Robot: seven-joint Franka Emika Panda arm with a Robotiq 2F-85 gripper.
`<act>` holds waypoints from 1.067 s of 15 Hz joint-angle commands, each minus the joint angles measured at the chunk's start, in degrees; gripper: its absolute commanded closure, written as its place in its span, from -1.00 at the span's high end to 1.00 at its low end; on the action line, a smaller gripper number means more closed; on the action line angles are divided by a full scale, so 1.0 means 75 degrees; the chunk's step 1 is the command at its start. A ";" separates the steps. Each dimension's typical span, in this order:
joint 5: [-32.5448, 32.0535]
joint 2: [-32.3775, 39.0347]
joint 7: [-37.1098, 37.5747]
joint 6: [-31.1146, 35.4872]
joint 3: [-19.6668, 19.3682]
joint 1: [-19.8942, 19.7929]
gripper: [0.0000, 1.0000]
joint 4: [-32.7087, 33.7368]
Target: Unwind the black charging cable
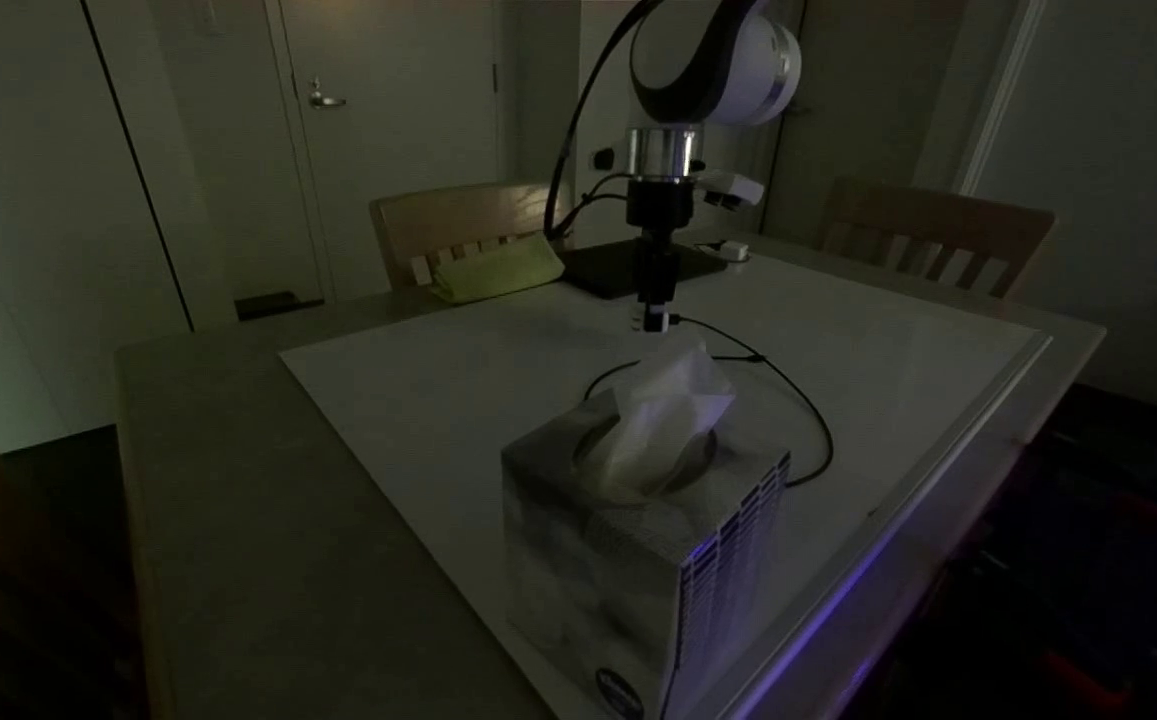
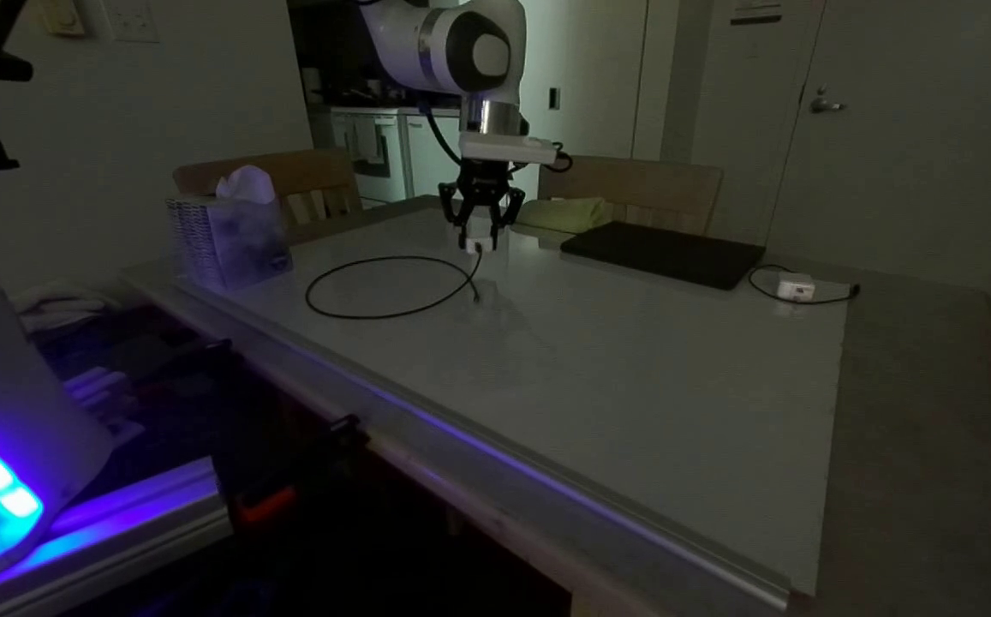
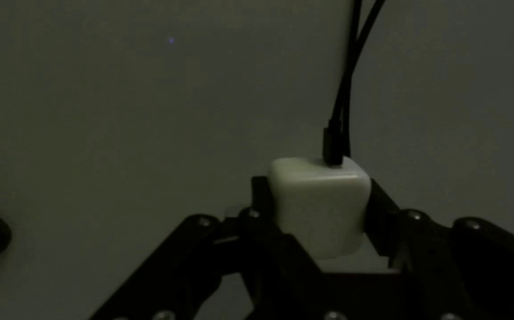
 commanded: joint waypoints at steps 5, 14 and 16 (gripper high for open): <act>-0.0298 0.0068 0.1098 -0.0338 -0.0261 0.0203 -0.47 0.0206; 0.0020 -0.0830 0.4053 0.0666 -0.0725 -0.0331 -0.47 -0.1512; -0.0116 -0.0391 0.3995 0.0391 -0.0654 -0.0319 -0.47 -0.0950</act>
